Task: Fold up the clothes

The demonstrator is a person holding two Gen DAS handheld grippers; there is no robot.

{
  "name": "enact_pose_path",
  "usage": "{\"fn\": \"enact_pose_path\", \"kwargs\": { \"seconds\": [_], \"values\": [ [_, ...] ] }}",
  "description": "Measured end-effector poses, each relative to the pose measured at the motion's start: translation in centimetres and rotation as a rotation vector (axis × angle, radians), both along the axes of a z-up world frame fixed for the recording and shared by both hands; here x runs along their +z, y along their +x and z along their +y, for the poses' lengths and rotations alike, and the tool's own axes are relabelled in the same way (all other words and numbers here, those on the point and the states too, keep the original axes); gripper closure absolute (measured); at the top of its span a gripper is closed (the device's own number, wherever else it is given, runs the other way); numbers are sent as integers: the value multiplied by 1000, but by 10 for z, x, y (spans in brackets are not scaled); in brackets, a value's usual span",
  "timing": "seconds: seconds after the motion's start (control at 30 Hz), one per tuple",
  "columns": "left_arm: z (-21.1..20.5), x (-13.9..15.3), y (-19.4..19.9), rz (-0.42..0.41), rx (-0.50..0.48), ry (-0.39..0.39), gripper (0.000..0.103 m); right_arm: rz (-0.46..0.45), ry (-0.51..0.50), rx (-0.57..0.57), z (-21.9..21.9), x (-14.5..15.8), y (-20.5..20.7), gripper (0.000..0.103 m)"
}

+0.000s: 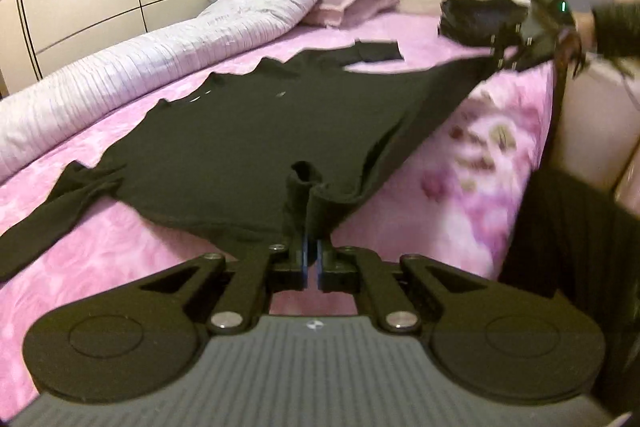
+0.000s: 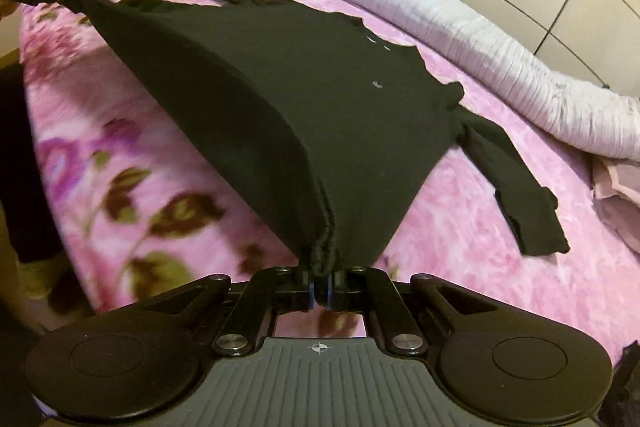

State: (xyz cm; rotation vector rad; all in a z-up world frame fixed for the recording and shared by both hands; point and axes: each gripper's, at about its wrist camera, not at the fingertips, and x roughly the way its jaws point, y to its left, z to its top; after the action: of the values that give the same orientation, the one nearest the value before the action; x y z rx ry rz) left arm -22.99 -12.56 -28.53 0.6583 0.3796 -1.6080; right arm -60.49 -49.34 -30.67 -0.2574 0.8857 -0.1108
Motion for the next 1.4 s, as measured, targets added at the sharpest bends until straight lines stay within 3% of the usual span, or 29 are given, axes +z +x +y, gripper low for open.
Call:
{"fn": "enact_pose_path", "kwargs": {
  "seconds": [0.27, 0.37, 0.5, 0.57, 0.63, 0.73, 0.8, 0.87, 1.0, 1.07, 1.17, 1.33, 1.4],
  "values": [
    [40, -47, -26, -85, -7, 109, 102, 88, -79, 79, 62, -37, -23, 99],
    [58, -52, -23, -67, 2, 146, 101, 66, -93, 49, 64, -41, -30, 98],
    [78, -46, -3, 8, 105, 157, 93, 120, -141, 13, 63, -44, -32, 94],
    [84, -39, 7, 36, 173, 129, 81, 157, -207, -1, 67, -48, -36, 90],
    [84, -29, 9, 44, 210, 84, 79, 181, -242, -47, 68, -52, -39, 88],
    [73, -13, 3, 66, 210, -1, 75, 132, -237, -145, 64, -47, -45, 87],
    [59, -9, -1, 106, 194, -32, 66, 62, -193, -225, 59, -37, -46, 85],
    [41, -11, -2, 160, 179, -38, 66, -20, -127, -298, 53, -25, -45, 80],
    [8, -43, 11, 252, 209, 85, 68, -242, 181, -407, 35, -9, -39, 59],
    [12, -59, 22, 254, 244, 149, 72, -299, 302, -422, 29, -12, -29, 58],
    [33, -60, 37, 274, 288, 158, 84, -301, 353, -399, 29, -22, -7, 58],
    [54, -34, 53, 201, 354, 152, 84, -149, 331, -453, 13, -37, 15, 58],
    [50, -19, 58, 184, 345, 117, 82, -182, 314, -486, 2, -24, 8, 58]
  ]
}}
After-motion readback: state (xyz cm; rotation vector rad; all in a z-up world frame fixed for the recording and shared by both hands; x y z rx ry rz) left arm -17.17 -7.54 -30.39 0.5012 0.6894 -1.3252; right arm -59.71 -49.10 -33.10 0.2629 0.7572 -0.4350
